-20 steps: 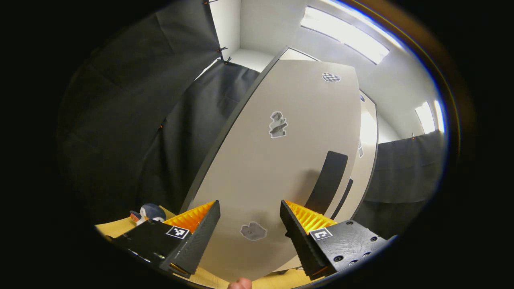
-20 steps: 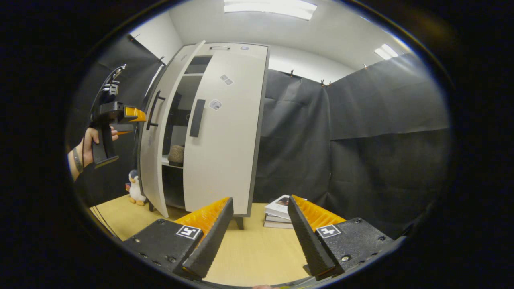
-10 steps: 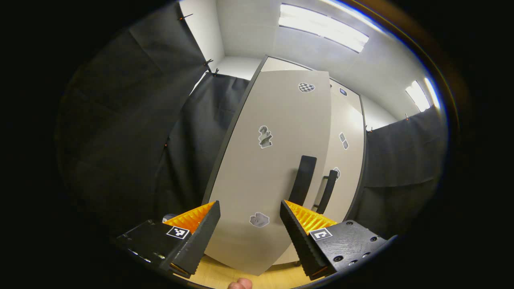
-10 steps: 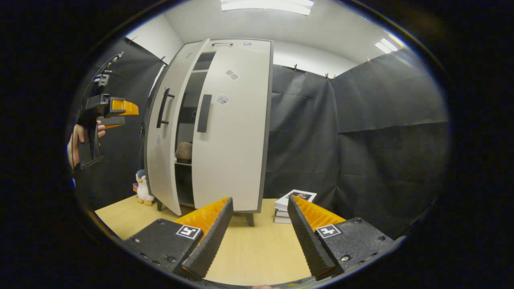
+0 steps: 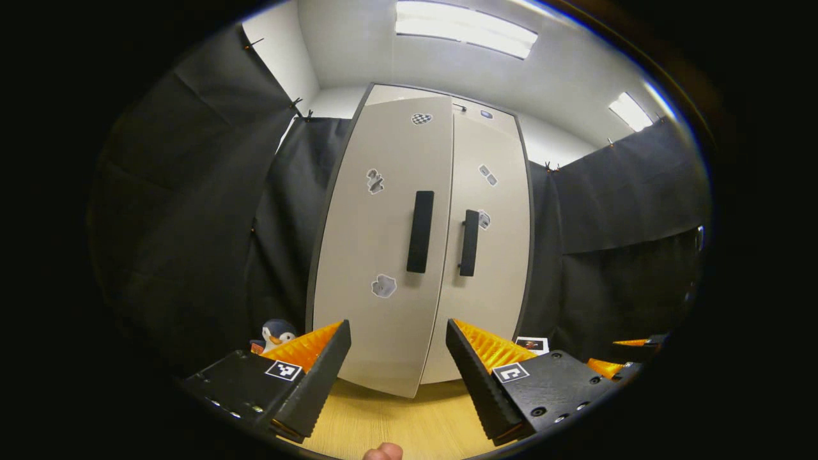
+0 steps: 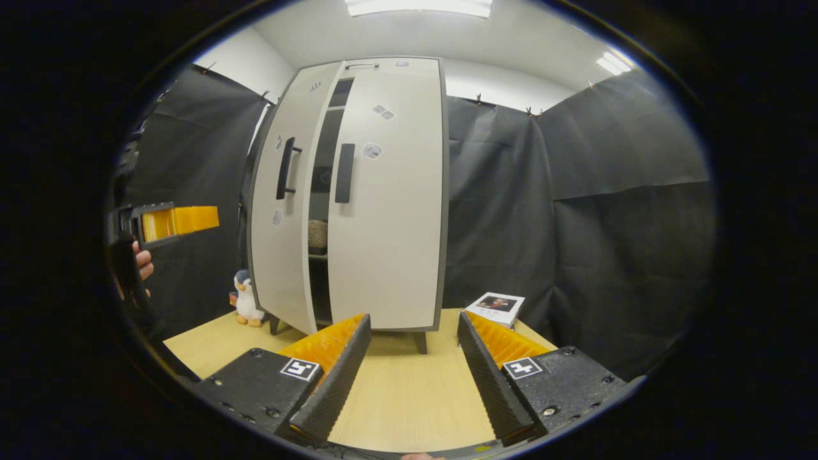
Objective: Grab one shoe with the right hand and put it into the shoe cabinet, grab the other shoe with the left hand and put it into the shoe cabinet; then close the right door with the right hand and the left door with the left hand.
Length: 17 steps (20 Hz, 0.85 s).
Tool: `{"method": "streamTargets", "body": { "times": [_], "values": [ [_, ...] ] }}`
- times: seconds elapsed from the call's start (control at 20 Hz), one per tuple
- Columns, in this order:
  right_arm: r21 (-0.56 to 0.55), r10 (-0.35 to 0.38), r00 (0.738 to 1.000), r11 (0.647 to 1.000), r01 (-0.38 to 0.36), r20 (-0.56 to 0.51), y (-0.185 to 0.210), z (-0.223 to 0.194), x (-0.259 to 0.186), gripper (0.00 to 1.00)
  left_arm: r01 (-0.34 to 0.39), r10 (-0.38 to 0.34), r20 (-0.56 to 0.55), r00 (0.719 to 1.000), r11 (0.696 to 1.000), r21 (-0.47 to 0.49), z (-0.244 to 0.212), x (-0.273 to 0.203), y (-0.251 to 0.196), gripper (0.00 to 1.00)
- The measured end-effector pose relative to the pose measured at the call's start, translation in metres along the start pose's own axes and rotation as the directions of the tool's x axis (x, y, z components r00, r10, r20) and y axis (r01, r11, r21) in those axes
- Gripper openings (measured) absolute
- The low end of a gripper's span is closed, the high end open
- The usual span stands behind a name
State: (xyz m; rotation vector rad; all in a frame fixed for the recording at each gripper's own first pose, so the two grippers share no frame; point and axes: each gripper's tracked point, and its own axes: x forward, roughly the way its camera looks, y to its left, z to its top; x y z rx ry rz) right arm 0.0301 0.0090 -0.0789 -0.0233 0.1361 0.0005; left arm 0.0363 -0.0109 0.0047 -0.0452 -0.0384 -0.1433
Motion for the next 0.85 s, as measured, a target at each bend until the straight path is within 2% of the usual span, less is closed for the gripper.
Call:
{"method": "streamTargets", "body": {
  "times": [0.1,0.3,0.65,0.85],
  "values": [
    [0.0,-0.004,1.0,1.0,0.004,0.004,-0.001,0.001,-0.002,0.9,-0.01,0.01,-0.032,0.999,1.0,0.021,-0.019,-0.01,-0.003,0.93],
    [0.012,-0.02,1.0,1.0,0.02,-0.01,-0.005,-0.004,-0.005,0.88,-0.04,0.037,-0.094,0.995,0.998,-0.039,-0.048,-0.028,-0.013,0.93],
    [0.021,-0.031,0.999,0.999,0.031,0.011,-0.009,0.001,-0.007,0.9,-0.002,-0.006,-0.125,0.992,0.998,-0.061,-0.058,-0.04,-0.027,0.93],
    [0.028,-0.024,1.0,0.999,0.024,0.009,-0.007,0.001,-0.009,0.9,-0.003,0.0,-0.095,0.995,1.0,-0.028,-0.05,-0.038,-0.026,0.92]
  ]
}}
